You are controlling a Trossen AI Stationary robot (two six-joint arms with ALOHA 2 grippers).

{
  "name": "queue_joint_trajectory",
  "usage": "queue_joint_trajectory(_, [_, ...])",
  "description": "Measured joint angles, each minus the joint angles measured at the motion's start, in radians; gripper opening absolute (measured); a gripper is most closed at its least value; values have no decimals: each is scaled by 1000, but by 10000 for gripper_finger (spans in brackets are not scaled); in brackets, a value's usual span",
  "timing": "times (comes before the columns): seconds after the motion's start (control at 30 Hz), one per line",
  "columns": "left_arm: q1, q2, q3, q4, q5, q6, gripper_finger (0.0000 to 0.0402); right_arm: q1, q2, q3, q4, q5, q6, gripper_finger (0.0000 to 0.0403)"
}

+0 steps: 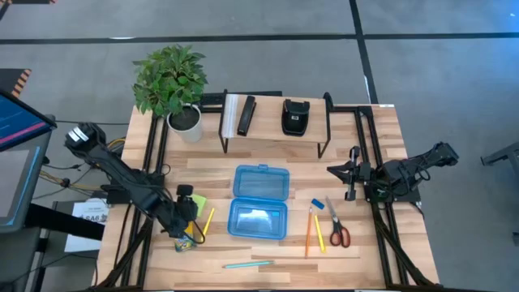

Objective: Pack school essentials
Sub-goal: Put the green sticky notes into the blue supply box

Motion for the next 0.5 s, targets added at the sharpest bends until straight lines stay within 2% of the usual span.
queue_joint_trajectory(0.23, [1, 88, 4, 6, -10, 1, 189, 0, 0, 0, 0, 0, 0, 43])
queue_joint_trajectory(0.5, [0, 91, 3, 0, -5, 28, 199, 0, 0, 0, 0, 0, 0, 43])
